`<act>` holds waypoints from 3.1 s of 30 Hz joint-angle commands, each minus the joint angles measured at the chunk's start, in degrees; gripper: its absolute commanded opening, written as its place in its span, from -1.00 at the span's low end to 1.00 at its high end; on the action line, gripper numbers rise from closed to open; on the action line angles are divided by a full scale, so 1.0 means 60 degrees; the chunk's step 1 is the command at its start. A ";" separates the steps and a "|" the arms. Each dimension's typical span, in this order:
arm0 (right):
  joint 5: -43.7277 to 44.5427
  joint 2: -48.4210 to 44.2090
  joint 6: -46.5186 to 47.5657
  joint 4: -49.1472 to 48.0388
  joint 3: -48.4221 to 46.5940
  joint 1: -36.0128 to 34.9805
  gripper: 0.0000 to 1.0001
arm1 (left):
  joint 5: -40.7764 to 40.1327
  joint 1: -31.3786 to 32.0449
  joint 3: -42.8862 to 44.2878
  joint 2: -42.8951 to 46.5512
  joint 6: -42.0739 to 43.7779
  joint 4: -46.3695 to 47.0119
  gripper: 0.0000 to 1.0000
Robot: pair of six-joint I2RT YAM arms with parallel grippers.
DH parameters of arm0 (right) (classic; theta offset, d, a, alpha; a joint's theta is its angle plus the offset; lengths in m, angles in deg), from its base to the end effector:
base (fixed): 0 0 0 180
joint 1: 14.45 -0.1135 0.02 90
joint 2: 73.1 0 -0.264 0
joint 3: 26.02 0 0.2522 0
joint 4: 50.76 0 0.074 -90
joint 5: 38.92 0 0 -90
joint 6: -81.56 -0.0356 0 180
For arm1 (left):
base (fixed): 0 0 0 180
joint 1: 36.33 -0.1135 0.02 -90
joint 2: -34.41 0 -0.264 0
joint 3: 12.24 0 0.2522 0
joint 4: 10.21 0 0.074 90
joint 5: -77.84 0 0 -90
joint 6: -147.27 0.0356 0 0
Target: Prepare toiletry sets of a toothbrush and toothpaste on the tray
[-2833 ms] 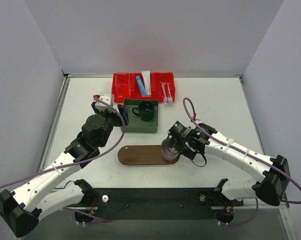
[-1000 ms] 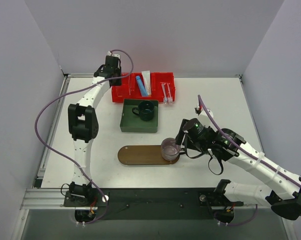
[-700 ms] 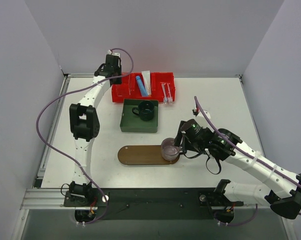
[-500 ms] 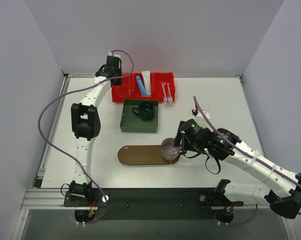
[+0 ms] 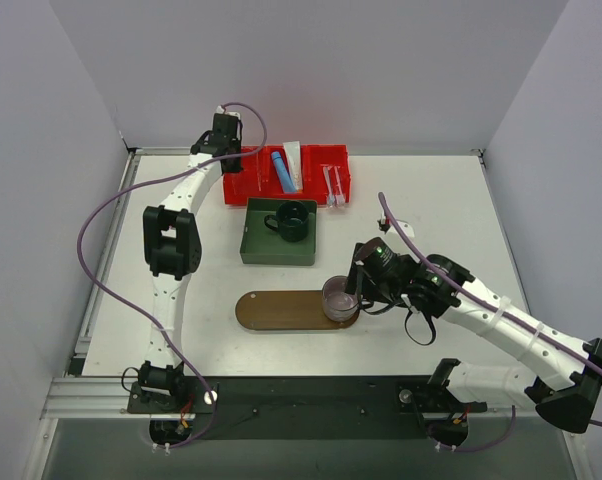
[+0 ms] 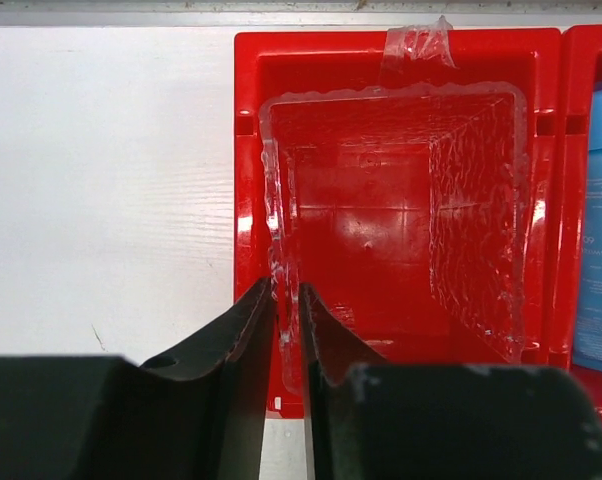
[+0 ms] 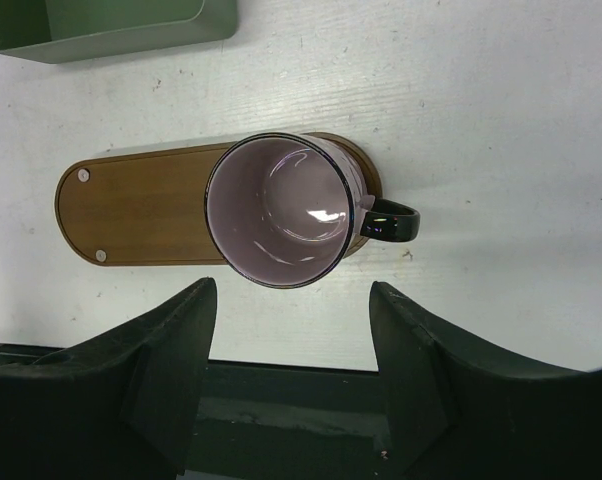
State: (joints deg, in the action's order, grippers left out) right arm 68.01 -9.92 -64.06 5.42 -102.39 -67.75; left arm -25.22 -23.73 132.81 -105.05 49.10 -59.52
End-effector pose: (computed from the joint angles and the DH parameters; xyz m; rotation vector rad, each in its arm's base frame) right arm 0.1431 0.1746 0.3330 0.2007 2.3582 0.6315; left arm 0.5387 -0.1122 0.2345 -0.0236 2.3107 0.0821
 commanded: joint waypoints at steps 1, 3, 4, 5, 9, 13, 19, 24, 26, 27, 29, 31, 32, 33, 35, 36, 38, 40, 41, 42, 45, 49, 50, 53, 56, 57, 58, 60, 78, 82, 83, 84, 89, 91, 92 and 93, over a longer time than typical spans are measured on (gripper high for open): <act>0.0065 0.0061 -0.0003 0.0050 0.0005 0.0006 0.15 | 0.0052 -0.0064 0.0473 -0.0077 0.0028 -0.0052 -0.52; 0.0079 0.0061 -0.0003 0.0050 0.0020 0.0006 0.15 | 0.0053 -0.0078 0.0473 -0.0077 0.0013 -0.0037 -0.59; 0.0094 0.0090 -0.0003 0.0050 0.0020 0.0006 0.15 | 0.0038 -0.0079 0.0473 -0.0048 0.0027 -0.0037 -0.60; 0.0094 0.0105 0.0011 0.0050 0.0020 0.0006 0.15 | 0.0038 -0.0064 0.0473 -0.0033 0.0013 -0.0066 -0.66; 0.0065 0.0105 -0.0003 0.0050 0.0034 0.0021 0.15 | 0.0023 -0.0064 0.0473 0.0069 -0.0031 -0.0037 -0.90; 0.0065 0.0076 0.0026 0.0050 0.0049 0.0050 0.14 | 0.0111 -0.0064 0.0458 0.0171 -0.0031 -0.0022 -1.00; 0.0064 -0.0056 0.0011 0.0065 0.0166 0.0123 0.14 | -0.0050 -0.0064 0.0444 0.0464 0.0086 0.0036 -1.00; 0.0079 -0.0202 -0.0003 0.0050 0.0254 0.0196 0.14 | -0.0080 -0.0049 0.0151 0.1137 0.0145 0.0344 -1.00; 0.0079 -0.0246 -0.0003 0.0065 0.0298 0.0211 0.14 | -0.0079 -0.0049 0.0063 0.1343 0.0145 0.0461 -1.00; 0.0065 -0.0246 -0.0018 0.0050 0.0313 0.0240 0.14 | -0.0094 -0.0035 -0.0010 0.1518 0.0145 0.0490 -1.00; 0.0094 -0.0305 -0.0003 0.0050 0.0356 0.0269 0.14 | -0.0123 -0.0035 -0.0112 0.1709 0.0188 0.0592 -1.00; 0.0079 -0.0349 0.0040 0.0065 0.0386 0.0314 0.14 | -0.0167 -0.0049 -0.0303 0.2016 0.0232 0.0695 -1.00; 0.0079 -0.0378 0.0041 0.0065 0.0401 0.0343 0.14 | -0.0167 -0.0049 -0.0376 0.2119 0.0233 0.0826 -1.00; 0.0079 -0.0451 0.0026 0.0065 0.0459 0.0357 0.14 | -0.0153 -0.0049 -0.0464 0.2323 0.0247 0.0885 -1.00; 0.0064 -0.0597 0.0011 0.0065 0.0518 0.0431 0.14 | -0.0109 -0.0035 -0.0684 0.2529 0.0247 0.1061 -1.00; 0.0064 -0.0641 -0.0003 0.0050 0.0547 0.0460 0.14 | -0.0123 -0.0020 -0.0742 0.2719 0.0262 0.1105 -1.00; 0.0094 -0.0817 -0.0003 0.0050 0.0591 0.0489 0.14 | -0.0225 0.0038 -0.0976 0.3084 0.0306 0.1193 -1.00; 0.0123 -0.0949 0.0011 0.0050 0.0620 0.0533 0.14 | -0.0299 0.0111 -0.1486 0.3436 0.0379 0.1412 -1.00; 0.0123 -0.1037 0.0026 0.0050 0.0620 0.0533 0.14 | -0.0401 0.0141 -0.1722 0.3873 0.0466 0.1500 -1.00; 0.0123 -0.1110 0.0040 0.0050 0.0620 0.0548 0.14 | -0.0445 0.0170 -0.2029 0.4139 0.0511 0.1632 -1.00; 0.0196 -0.1301 0.0201 0.0050 0.0504 0.0679 0.14 | -0.0780 0.0375 -0.3405 0.5296 0.0847 0.2188 -1.00; 0.0328 -0.1637 0.0480 0.0050 0.0095 0.0928 0.14 | -0.1691 0.0989 -0.4522 0.6629 0.1740 0.2674 -1.00; 0.0328 -0.1667 0.0582 0.0050 0.0006 0.1059 0.14 | -0.1676 0.1179 -0.4798 0.7154 0.1857 0.2630 -1.00; 0.0212 -0.1799 0.0656 -0.0110 -0.0433 0.1280 0.14 | -0.1632 0.1371 -0.6243 0.8500 0.1816 0.2921 -1.00; -0.0022 -0.1784 0.0817 -0.0621 -0.0915 0.1353 0.14 | -0.1515 0.1634 -0.7564 0.9892 0.1551 0.3244 -1.00; -0.0270 -0.1726 0.0832 -0.0783 -0.1005 0.1368 0.14 | -0.1500 0.1809 -0.8439 1.0246 0.1537 0.3520 -1.00; -0.0447 -0.1624 0.0846 -0.0959 -0.1136 0.1383 0.14 | -0.1515 0.1971 -0.8926 1.0569 0.1580 0.3639 -1.00; -0.0986 -0.1448 0.0715 -0.1544 -0.1371 0.1369 0.13 | -0.1559 0.2191 -0.9979 1.1419 0.1595 0.3917 -1.00; -0.2118 0.3061 -0.0881 -0.4944 -0.4081 0.0211 -0.08 | -0.2745 0.4843 -1.2681 1.4058 0.2063 0.5163 -1.00; -0.2133 0.3825 -0.1101 -0.5076 -0.4725 0.0182 -0.11 | -0.2891 0.5194 -1.2711 1.4029 0.2181 0.5178 -1.00; -0.2133 0.3927 -0.1174 -0.5120 -0.4857 0.0182 -0.11 | -0.2906 0.5238 -1.2754 1.4044 0.2210 0.5236 -1.00; -0.2205 0.4102 -0.1291 -0.5193 -0.4858 0.0182 -0.11 | -0.2906 0.5326 -1.2784 1.4073 0.2210 0.5266 -1.00; -0.2323 0.4397 -0.1556 -0.5926 -0.4814 0.0196 -0.10 | -0.2790 0.5590 -1.2886 1.4073 0.2327 0.5412 -1.00; -0.2251 0.4573 -0.1614 -0.5926 -0.4916 0.0196 -0.10 | -0.2789 0.5692 -1.2945 1.4088 0.2415 0.5485 -1.00; -0.2265 0.4631 -0.1658 -0.5970 -0.4917 0.0211 -0.10 | -0.2804 0.5736 -1.2960 1.4073 0.2444 0.5529 -1.00; -0.2265 0.4777 -0.1688 -0.5985 -0.4931 0.0226 -0.10 | -0.2818 0.5766 -1.2989 1.4088 0.2474 0.5544 -1.00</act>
State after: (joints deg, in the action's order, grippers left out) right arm 54.46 17.27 -72.36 -26.76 -129.37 -66.42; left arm -41.33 9.93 54.71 -22.19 62.74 -32.40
